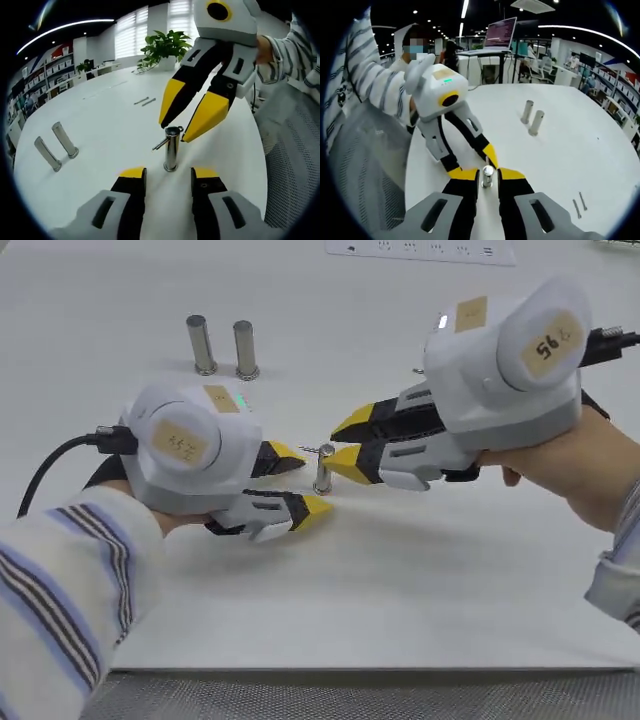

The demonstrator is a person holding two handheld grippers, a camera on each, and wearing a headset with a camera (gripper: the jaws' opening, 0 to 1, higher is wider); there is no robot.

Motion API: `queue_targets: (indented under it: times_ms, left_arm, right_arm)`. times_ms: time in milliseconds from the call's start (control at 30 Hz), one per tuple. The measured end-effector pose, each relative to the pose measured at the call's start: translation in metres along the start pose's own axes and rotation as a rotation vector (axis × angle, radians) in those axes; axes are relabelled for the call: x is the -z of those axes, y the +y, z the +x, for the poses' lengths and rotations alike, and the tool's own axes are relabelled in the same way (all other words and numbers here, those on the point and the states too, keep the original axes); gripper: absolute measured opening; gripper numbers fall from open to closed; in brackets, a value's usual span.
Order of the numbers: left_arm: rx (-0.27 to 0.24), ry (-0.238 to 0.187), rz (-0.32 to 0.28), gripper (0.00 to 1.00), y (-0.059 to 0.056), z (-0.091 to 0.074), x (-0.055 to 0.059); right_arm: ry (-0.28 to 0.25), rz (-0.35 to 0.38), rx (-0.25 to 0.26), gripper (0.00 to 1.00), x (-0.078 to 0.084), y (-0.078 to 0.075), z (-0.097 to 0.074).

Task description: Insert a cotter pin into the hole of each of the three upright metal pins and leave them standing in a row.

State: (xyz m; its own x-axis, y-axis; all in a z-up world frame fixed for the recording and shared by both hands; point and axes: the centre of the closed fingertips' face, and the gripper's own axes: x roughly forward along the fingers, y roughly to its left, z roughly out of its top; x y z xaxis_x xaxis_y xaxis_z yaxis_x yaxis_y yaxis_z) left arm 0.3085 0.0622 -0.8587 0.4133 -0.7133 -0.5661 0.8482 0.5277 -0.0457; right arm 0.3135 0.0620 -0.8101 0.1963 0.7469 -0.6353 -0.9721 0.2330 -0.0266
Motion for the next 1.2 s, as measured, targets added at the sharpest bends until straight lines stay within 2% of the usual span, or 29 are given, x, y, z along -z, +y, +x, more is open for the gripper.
queue_targets:
  times_ms: [167,267,533,567,600,633,667,700,933,1033,1100,1200]
  left_arm:
    - [0.02,-0.039,-0.022,0.55,0.0,-0.016,-0.002]
    - [0.006,-0.081,-0.015,0.7,0.004,-0.023,-0.007]
    - [-0.005,-0.07,-0.046,0.94,0.011,-0.037,0.002]
    - [-0.011,-0.069,-0.061,0.97,0.012,-0.037,0.004]
    - [-0.029,-0.059,-0.127,1.0,0.015,-0.038,0.008]
    - [-0.027,-0.061,-0.154,0.99,0.016,-0.039,0.009]
    - [-0.011,-0.063,-0.128,0.99,0.015,-0.04,0.01]
    - [-0.012,-0.063,-0.127,0.99,0.015,-0.04,0.01]
    - [-0.033,-0.065,-0.136,0.99,0.021,-0.045,0.01]
    - [-0.053,-0.059,-0.147,0.99,0.028,-0.049,0.012]
    - [-0.061,-0.075,-0.17,0.99,0.031,-0.053,0.011]
    - [-0.066,-0.083,-0.167,0.99,0.033,-0.059,0.008]
  right_arm:
    - [-0.003,0.006,-0.019,0.17,0.004,0.001,0.006]
    - [0.001,0.015,-0.035,0.17,0.008,0.001,0.009]
    - [-0.006,0.028,-0.046,0.17,0.009,0.0,0.012]
    - [-0.006,0.027,-0.045,0.16,0.008,0.0,0.012]
    - [-0.009,0.029,-0.045,0.16,0.008,0.0,0.013]
    - [-0.011,0.03,-0.046,0.16,0.008,0.0,0.013]
    - [-0.014,0.028,-0.05,0.15,0.007,0.0,0.013]
    - [-0.015,0.026,-0.052,0.14,0.007,0.0,0.013]
    - [-0.013,-0.005,-0.069,0.11,0.007,0.003,0.014]
    - [-0.008,-0.023,-0.073,0.11,0.007,0.003,0.014]
    - [-0.004,-0.029,-0.079,0.11,0.007,0.002,0.014]
    - [0.008,-0.045,-0.091,0.1,0.006,-0.001,0.015]
